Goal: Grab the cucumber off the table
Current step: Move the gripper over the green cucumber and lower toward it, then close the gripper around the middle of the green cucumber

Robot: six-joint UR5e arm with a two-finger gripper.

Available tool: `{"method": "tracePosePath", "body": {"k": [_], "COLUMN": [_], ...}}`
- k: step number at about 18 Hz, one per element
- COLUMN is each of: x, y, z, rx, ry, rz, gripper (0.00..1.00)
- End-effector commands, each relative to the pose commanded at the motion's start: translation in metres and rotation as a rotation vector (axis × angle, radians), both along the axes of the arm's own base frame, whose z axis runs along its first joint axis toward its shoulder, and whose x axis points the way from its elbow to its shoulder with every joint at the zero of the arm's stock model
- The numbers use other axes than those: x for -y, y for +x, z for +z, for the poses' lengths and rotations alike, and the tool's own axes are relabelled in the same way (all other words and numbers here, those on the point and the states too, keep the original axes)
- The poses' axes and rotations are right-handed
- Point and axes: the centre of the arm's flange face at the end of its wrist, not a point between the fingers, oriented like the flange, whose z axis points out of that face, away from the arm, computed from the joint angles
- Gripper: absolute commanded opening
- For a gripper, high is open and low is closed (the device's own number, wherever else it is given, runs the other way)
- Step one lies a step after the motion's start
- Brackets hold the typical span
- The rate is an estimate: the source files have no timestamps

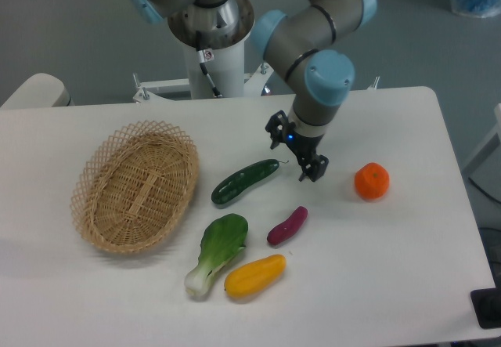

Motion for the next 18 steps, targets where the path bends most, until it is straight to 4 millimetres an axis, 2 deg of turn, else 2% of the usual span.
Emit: {"method": "tracePosePath", "body": {"k": [4,11,13,18], "x": [-0.029,-0.036,-0.044,-0.053], "y": [0.020,0.041,0.049,0.051], "z": [-0.011,-0.028,-0.031,-0.042], "rx": [0.013,0.045,0.036,0.011], "ry": [-0.024,-0.051,-0.048,-0.037], "rz": [0.045,0.038,0.037,0.073], "gripper": [1.00,1.00,1.00,1.00]}}
